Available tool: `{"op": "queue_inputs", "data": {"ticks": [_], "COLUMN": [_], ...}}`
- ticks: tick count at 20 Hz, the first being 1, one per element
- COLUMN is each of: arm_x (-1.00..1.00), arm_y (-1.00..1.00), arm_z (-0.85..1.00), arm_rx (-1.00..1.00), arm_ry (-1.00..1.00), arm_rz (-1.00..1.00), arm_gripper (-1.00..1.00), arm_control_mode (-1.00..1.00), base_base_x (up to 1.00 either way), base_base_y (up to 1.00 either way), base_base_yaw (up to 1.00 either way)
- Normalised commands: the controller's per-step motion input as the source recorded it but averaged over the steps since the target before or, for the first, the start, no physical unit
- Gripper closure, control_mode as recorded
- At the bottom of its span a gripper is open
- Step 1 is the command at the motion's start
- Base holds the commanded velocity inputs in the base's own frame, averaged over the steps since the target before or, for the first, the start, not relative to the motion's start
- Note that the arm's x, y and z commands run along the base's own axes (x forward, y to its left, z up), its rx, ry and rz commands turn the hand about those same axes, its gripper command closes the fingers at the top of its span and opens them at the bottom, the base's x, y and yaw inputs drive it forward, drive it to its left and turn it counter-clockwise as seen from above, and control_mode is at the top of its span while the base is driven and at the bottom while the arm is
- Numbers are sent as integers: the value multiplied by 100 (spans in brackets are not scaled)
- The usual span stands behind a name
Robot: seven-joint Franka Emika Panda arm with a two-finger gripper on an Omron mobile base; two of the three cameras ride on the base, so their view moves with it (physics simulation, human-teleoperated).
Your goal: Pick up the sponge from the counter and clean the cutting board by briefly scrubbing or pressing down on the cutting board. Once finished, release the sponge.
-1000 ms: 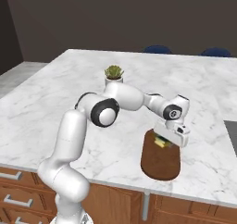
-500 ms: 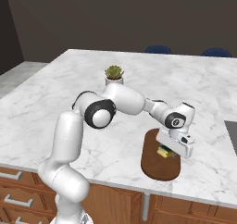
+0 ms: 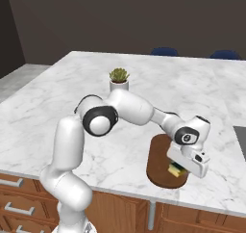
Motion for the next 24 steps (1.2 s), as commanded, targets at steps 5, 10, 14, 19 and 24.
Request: {"op": "queue_inputs", "data": {"ticks": [5,10,14,19,24], "arm_x": [-99,-76,-29,-19,3], "arm_y": [0,34,64,85,78], "arm_z": [-34,-27,-11,-2,-1], "arm_rx": [0,0,0,0,-2], "arm_ry": [0,0,0,-1,0], "arm_rz": [0,0,0,0,0], "arm_gripper": [100,100,100,100,100], "arm_control_mode": [-100,-100,-100,-100,-100], "base_base_x": [0,0,0,0,0], "base_base_y": [0,0,0,0,0], "base_base_yaw": [0,0,0,0,0]}}
